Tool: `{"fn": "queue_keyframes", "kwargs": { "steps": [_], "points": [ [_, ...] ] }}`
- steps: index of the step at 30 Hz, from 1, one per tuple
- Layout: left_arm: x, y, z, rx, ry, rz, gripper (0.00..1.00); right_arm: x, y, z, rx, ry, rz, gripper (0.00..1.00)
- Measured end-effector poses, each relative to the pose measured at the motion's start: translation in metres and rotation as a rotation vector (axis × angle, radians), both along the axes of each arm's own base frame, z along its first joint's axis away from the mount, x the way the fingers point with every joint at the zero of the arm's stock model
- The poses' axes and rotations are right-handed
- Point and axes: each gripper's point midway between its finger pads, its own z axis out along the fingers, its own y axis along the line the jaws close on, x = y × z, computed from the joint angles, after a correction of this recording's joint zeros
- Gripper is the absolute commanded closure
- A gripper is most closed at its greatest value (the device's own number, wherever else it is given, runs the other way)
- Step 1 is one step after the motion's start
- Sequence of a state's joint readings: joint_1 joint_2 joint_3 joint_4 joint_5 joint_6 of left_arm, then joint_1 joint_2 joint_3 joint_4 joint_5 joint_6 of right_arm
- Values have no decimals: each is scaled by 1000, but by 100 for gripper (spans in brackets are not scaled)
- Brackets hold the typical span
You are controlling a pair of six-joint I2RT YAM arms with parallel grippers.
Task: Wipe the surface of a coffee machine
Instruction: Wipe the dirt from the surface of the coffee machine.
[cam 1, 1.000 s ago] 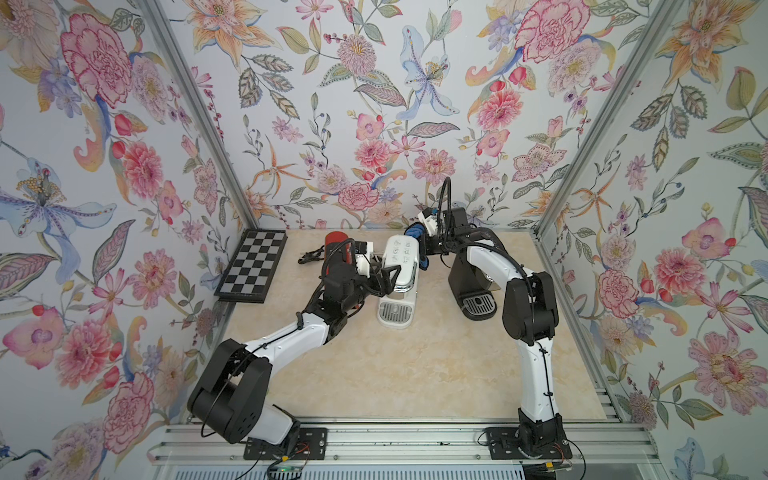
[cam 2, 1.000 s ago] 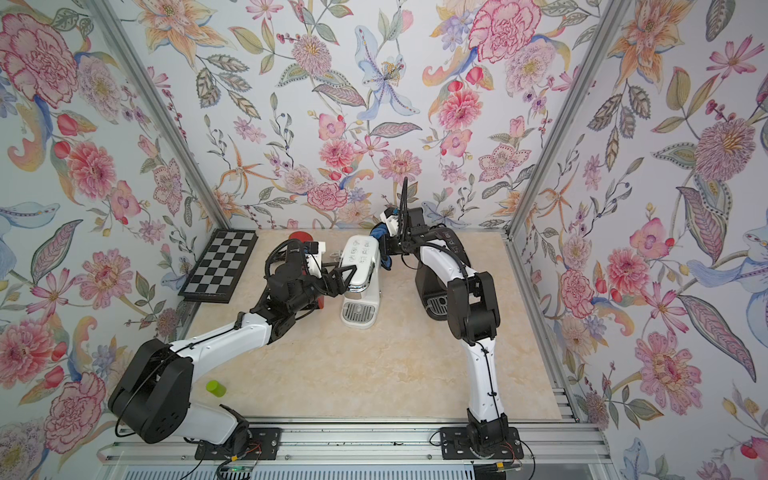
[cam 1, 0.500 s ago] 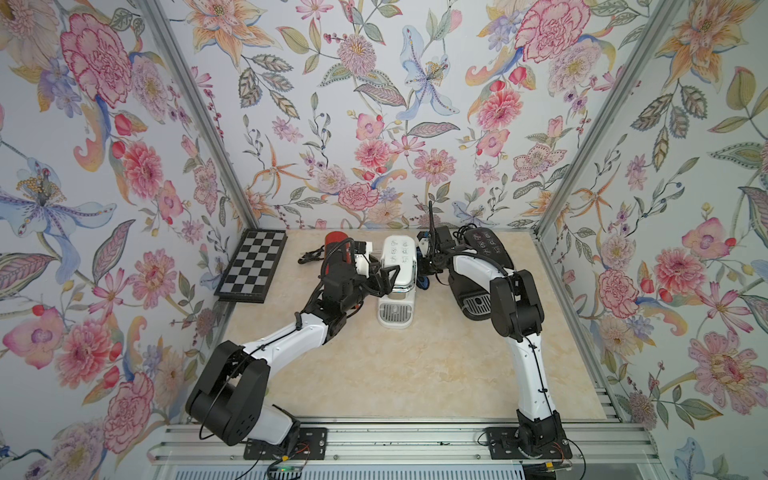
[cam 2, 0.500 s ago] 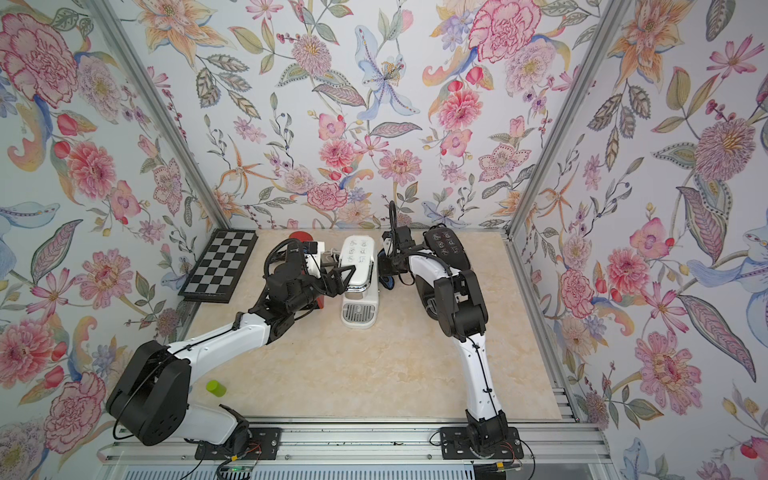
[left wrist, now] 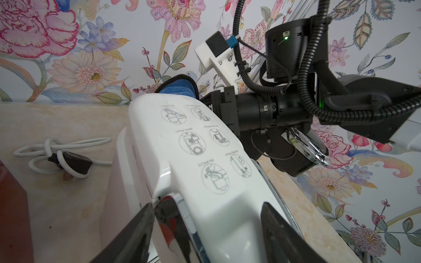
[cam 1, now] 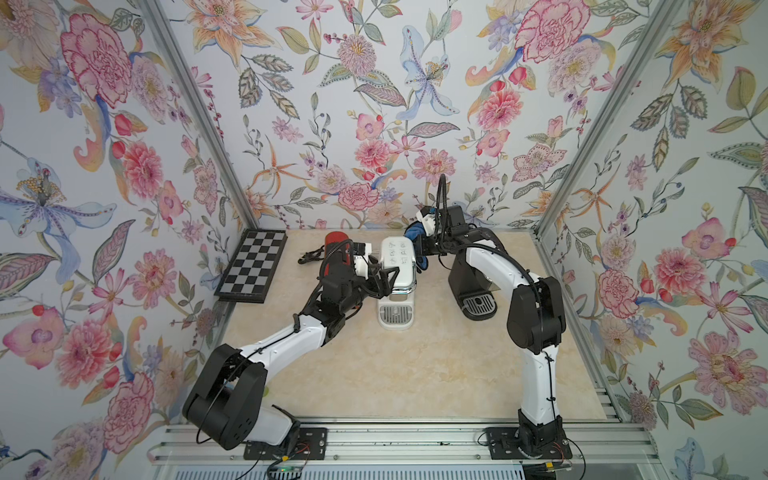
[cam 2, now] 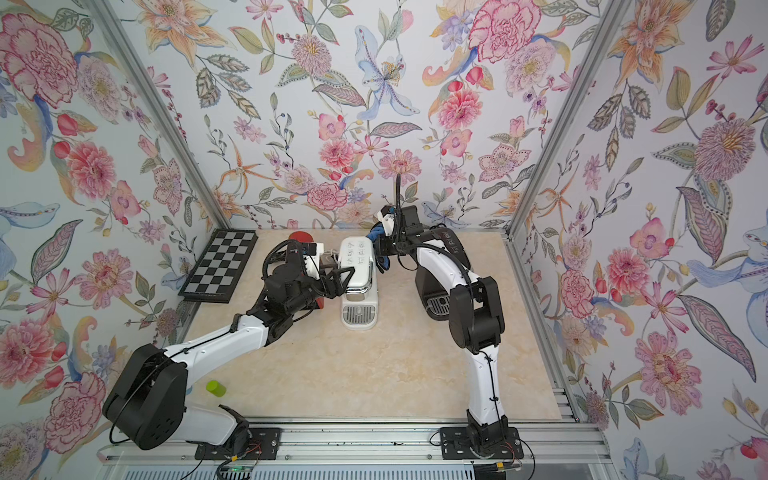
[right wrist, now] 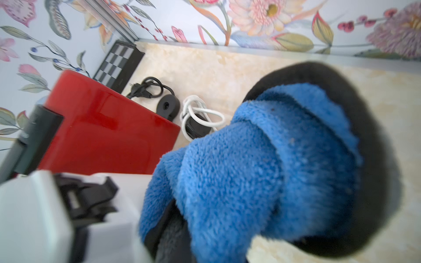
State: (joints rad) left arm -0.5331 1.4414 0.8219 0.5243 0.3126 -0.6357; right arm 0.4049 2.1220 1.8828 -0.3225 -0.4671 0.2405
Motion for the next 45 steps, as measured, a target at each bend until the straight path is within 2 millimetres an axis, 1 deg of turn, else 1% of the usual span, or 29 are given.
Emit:
{"fn": "queue_keyframes", "kwargs": {
  "steps": [2,3,7,9,14,17,19,21,25,28,30,32,37,39,44,45],
  "points": [
    [0,0,0,0,0,0,27,-1,2,17,56,-14,22,99],
    [0,0,0,0,0,0,27,-2,3,22,80,-14,31,100],
    [0,0,0,0,0,0,27,-2,1,27,141,20,52,99],
    [0,0,0,-1,0,0,27,0,5,29,169,33,66,99],
    [0,0,0,-1,0,-1,27,19,26,38,252,31,124,99],
    [-1,0,0,0,0,-1,27,25,41,34,284,38,157,99],
    [-1,1,0,1,3,-1,27,27,48,27,296,52,167,100],
    [-2,1,0,5,5,-1,27,29,49,19,306,70,166,100],
    [-4,1,0,14,6,-8,27,30,45,12,316,89,173,100],
    [-4,1,-1,16,7,-9,27,29,41,3,311,108,173,100],
    [-5,1,0,15,7,-11,27,26,40,-13,288,136,172,100],
    [-5,1,0,15,7,-11,27,23,39,-35,255,184,160,100],
    [-5,1,0,14,7,-11,27,25,30,-53,183,184,130,100],
    [-5,1,0,15,7,-11,27,25,28,-64,150,191,117,100],
    [-4,1,0,15,7,-7,27,22,20,-100,41,220,70,100],
    [-4,1,0,15,7,-7,27,21,20,-104,25,220,65,100]
  ]
}}
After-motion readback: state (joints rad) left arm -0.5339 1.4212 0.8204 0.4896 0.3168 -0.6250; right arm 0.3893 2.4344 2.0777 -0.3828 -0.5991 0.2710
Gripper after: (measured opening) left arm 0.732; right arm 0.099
